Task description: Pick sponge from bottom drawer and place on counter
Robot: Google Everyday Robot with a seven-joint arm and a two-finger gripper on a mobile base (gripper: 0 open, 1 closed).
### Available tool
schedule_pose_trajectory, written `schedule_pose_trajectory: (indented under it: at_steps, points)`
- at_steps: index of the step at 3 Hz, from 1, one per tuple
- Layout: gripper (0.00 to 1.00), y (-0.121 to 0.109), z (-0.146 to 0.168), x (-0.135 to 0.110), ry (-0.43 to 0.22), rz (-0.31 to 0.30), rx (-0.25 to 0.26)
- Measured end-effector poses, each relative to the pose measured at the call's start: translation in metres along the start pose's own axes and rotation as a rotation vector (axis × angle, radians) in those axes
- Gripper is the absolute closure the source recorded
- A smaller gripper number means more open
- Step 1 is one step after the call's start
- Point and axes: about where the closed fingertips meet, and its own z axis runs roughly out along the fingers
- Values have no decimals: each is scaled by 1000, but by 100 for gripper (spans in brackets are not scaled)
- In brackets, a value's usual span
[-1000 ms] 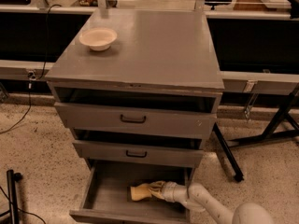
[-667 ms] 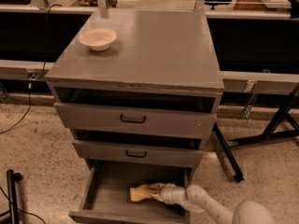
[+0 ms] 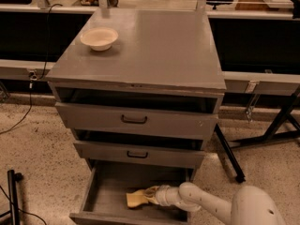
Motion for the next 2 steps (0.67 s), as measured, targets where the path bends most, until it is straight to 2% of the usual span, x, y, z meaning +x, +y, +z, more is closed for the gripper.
schedule_pose_trajectory:
  at_steps: [1,2]
  points:
    - [59,6,2,-9,19,-12,-5]
    - [36,10,4,-17,-6,-29,-29]
